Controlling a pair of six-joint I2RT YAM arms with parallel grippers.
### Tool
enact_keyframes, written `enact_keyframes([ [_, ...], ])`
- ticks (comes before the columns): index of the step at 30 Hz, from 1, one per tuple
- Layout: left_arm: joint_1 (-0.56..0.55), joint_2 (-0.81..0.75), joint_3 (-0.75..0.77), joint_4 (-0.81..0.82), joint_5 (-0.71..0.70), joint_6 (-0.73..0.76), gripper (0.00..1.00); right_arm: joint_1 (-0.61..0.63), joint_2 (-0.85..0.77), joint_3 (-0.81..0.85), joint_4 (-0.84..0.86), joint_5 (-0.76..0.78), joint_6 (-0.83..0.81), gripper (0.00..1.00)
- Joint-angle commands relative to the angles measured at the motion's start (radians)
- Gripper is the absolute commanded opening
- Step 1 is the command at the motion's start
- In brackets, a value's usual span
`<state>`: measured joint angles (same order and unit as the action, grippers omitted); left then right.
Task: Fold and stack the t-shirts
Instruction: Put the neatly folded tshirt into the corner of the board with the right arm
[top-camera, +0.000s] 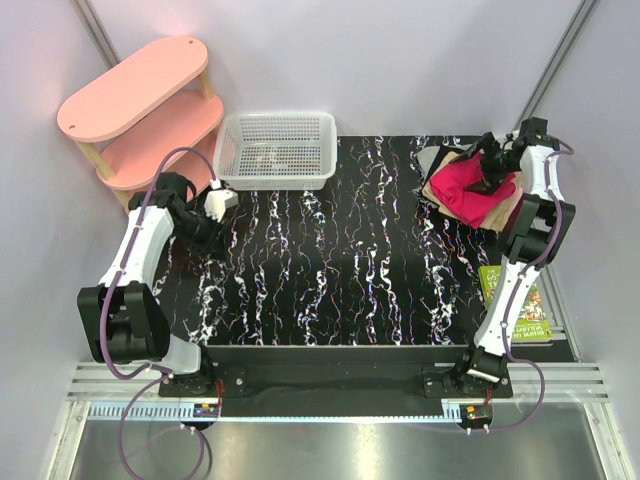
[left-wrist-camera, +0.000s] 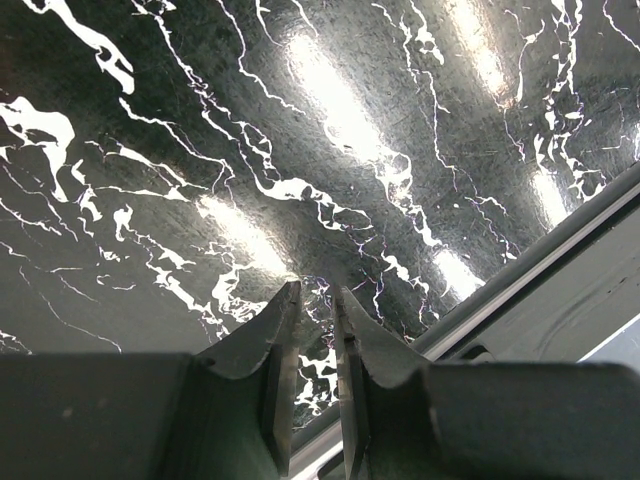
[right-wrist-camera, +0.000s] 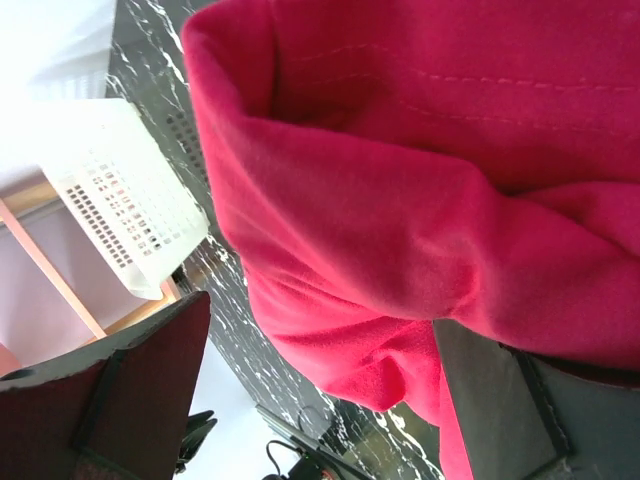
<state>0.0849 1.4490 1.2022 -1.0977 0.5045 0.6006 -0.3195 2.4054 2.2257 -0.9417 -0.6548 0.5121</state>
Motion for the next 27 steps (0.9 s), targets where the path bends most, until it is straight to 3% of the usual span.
enact_keyframes([
  [1, 0.024, 0.005, 0.031, 0.009, 0.023, -0.002, 0.24, -0.006, 0.026, 0.064, 0.029, 0.004, -0.026, 1.0],
  [6, 0.032, -0.012, 0.092, -0.016, 0.054, -0.028, 0.24, 0.023, -0.107, 0.207, 0.03, -0.067, 0.015, 1.0],
  [9, 0.032, -0.044, 0.166, -0.047, 0.084, -0.062, 0.25, 0.103, -0.236, 0.25, 0.018, -0.065, 0.01, 1.0],
  [13, 0.032, -0.137, 0.227, -0.053, 0.091, -0.131, 0.28, 0.308, -0.518, 0.163, -0.051, 0.146, -0.17, 1.0],
  [14, 0.032, -0.156, 0.234, -0.053, 0.065, -0.143, 0.28, 0.368, -0.576, 0.062, -0.052, 0.29, -0.203, 1.0],
  [15, 0.033, -0.197, 0.234, -0.053, 0.049, -0.154, 0.28, 0.467, -0.638, -0.01, -0.034, 0.346, -0.246, 1.0],
  [17, 0.044, -0.245, 0.208, -0.024, 0.026, -0.174, 0.28, 0.52, -0.837, -0.29, 0.086, 0.421, -0.247, 1.0],
  [19, 0.05, -0.321, 0.139, 0.054, 0.003, -0.219, 0.27, 0.55, -1.042, -0.585, 0.189, 0.405, -0.21, 1.0],
  [22, 0.05, -0.384, 0.076, 0.11, -0.05, -0.277, 0.24, 0.554, -1.248, -0.843, 0.305, 0.379, -0.176, 1.0],
  [27, 0.052, -0.388, 0.037, 0.133, -0.069, -0.361, 0.26, 0.557, -1.39, -1.004, 0.302, 0.337, -0.146, 1.0],
])
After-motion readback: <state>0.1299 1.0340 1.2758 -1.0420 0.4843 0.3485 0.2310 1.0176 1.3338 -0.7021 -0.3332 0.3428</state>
